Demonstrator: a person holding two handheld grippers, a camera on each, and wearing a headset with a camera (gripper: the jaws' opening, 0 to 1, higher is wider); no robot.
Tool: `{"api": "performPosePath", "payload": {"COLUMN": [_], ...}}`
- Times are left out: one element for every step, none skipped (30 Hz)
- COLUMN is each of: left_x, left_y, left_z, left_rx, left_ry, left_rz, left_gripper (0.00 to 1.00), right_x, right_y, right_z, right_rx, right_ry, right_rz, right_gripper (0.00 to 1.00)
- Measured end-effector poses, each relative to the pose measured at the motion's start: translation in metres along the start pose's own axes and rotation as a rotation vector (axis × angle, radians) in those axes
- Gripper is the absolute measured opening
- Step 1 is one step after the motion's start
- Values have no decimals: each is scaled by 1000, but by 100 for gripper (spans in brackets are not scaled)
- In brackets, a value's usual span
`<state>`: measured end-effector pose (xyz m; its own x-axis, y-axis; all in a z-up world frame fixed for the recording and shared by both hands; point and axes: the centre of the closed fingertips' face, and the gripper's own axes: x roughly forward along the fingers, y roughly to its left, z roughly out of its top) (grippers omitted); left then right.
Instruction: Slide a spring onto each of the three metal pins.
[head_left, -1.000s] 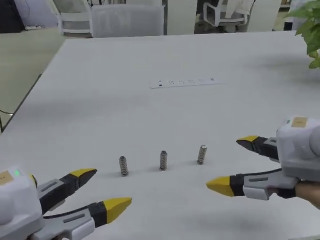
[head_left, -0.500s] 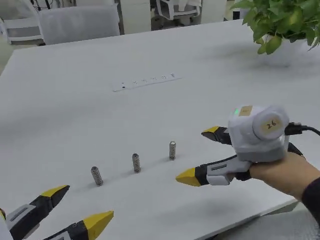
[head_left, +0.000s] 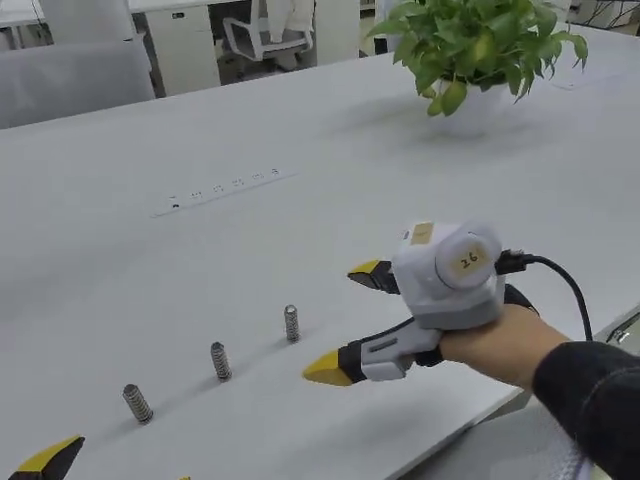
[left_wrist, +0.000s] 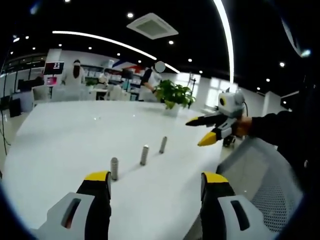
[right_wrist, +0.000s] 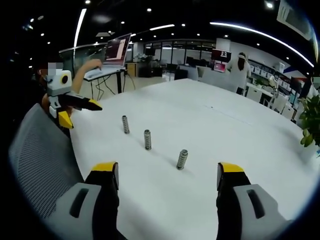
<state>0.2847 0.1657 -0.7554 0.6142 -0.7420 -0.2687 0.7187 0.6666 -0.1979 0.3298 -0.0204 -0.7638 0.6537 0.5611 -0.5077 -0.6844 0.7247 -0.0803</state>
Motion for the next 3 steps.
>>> {"api": "performPosePath", "payload": {"left_x": [0, 0, 0], "left_y": [-1, -2, -2], "left_z": [1, 1, 2], "left_rx": [-1, -3, -1], "left_ry": [-3, -5, -8], "left_rz": [-4, -7, -11], "left_gripper": [70, 70, 70], "right_x": [0, 1, 1], "right_y": [1, 2, 3], "right_z": [1, 1, 1], "right_rx": [-2, -6, -13], "right_ry": [-4, -5, -4], "right_rz": [6, 6, 6], "right_gripper": [81, 81, 82]}}
